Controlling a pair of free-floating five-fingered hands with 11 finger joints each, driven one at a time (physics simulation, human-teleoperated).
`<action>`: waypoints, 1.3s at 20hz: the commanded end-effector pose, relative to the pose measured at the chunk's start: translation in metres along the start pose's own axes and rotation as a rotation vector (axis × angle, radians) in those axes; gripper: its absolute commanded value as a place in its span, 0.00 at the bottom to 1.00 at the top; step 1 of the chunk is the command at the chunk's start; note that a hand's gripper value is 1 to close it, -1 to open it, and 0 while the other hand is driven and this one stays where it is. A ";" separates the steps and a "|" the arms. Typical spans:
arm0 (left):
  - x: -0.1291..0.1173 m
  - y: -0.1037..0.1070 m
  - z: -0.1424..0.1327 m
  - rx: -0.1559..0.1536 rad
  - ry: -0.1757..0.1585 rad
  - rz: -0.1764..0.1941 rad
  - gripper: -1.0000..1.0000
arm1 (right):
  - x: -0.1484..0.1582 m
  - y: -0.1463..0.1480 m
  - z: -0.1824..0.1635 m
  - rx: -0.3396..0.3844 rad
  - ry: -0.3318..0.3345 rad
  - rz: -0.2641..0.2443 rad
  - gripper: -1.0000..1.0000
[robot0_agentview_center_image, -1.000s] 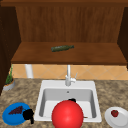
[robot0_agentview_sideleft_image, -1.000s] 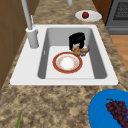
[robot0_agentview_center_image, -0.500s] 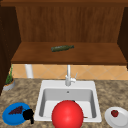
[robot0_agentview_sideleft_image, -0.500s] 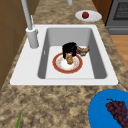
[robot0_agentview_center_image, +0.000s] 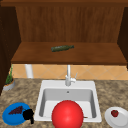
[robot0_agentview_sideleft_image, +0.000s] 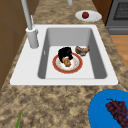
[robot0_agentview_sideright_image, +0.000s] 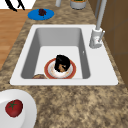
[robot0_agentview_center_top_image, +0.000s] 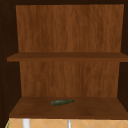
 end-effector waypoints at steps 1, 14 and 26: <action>0.000 0.000 0.000 0.000 0.000 0.000 0.50 | 0.003 0.021 -0.031 -0.015 0.017 -0.006 1.00; 0.000 0.000 0.000 0.000 0.000 0.000 0.50 | -0.037 -0.033 0.034 0.040 -0.083 -0.156 0.00; 0.000 0.000 0.000 0.000 0.000 0.000 0.50 | -0.081 -0.061 0.073 0.031 -0.164 -0.291 0.00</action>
